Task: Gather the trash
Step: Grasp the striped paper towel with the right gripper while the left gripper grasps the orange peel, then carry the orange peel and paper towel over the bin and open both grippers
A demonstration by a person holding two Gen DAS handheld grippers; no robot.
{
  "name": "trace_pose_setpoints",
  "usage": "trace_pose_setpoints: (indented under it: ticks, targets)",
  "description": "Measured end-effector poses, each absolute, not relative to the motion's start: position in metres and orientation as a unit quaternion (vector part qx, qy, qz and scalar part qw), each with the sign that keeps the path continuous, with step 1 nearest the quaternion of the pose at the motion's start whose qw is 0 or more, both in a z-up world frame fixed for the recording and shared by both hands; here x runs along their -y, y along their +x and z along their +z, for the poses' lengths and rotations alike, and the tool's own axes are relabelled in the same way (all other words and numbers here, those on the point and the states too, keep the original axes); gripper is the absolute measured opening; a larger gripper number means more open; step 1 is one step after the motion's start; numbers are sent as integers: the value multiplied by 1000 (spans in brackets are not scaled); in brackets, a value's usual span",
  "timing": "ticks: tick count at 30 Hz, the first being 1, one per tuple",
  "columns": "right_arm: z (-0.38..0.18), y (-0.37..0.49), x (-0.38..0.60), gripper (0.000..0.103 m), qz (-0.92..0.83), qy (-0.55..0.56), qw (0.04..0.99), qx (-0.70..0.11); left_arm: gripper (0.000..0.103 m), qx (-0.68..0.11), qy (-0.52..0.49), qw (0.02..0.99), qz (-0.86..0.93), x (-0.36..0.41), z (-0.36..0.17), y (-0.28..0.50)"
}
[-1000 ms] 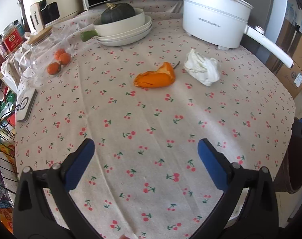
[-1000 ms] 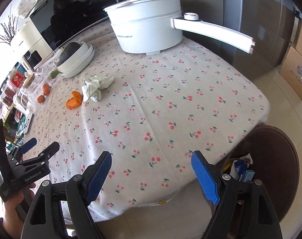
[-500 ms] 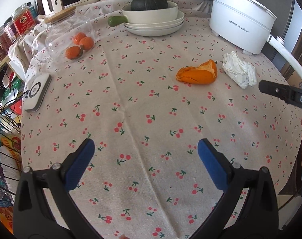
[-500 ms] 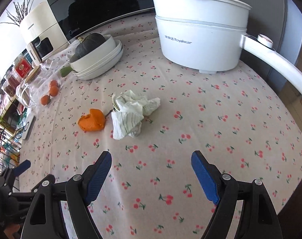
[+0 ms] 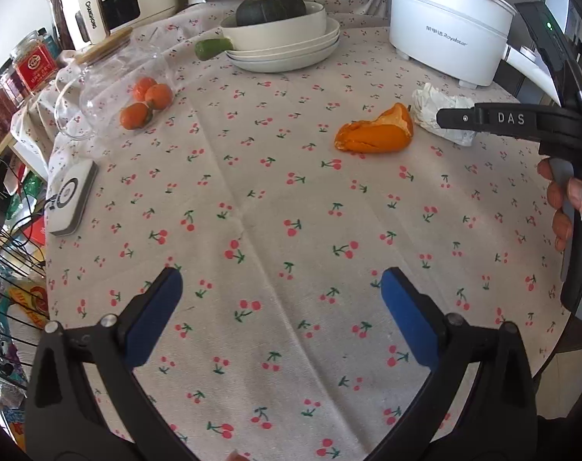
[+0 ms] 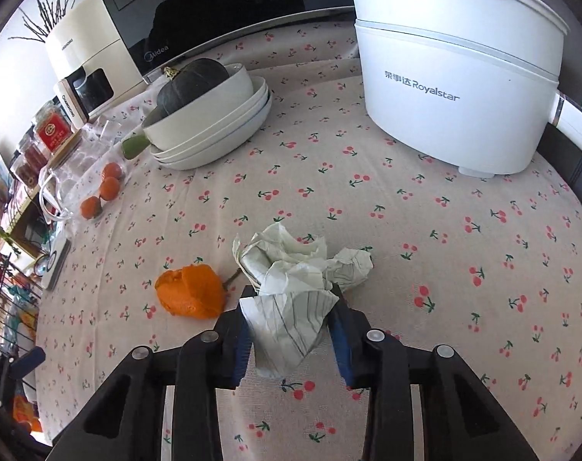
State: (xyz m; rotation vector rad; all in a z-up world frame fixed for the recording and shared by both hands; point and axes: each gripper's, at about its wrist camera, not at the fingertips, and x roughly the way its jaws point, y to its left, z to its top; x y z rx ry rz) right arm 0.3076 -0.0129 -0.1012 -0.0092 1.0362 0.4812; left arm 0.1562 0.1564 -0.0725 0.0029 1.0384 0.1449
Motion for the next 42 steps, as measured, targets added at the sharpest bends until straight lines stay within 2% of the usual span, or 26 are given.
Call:
trace_pose_setpoints:
  ticks: [10,19,25,27,29,32,38,42]
  targets:
    - [-69,303,71,34,218,-4,854,-473,102,-481,-42,875,24,-121,-79,228]
    - [-80,302,106,34,205,-12,848,-489,102,-457,-113,881,54,-112,-98,267]
    - [-83,303,112,35,206,-17,846,-491,102,-442,-113,886,79,-111,-106,274]
    - [-83,304,113,35,205,-18,846,-492,97,-435,-123,889,78,-114,-104,275]
    - [-84,304,114,35,204,-18,845,-494,83,-430,-123,891,79,-116,-104,275]
    - [-84,303,115,35,202,-19,845,-495,68,-429,-111,894,63,-114,-102,273]
    - [-78,297,117,35,201,-36,847,-491,58,-446,-100,889,33,-107,-95,265]
    - [-65,288,123,35,197,-42,850,-487,57,-453,-89,887,19,-101,-87,250]
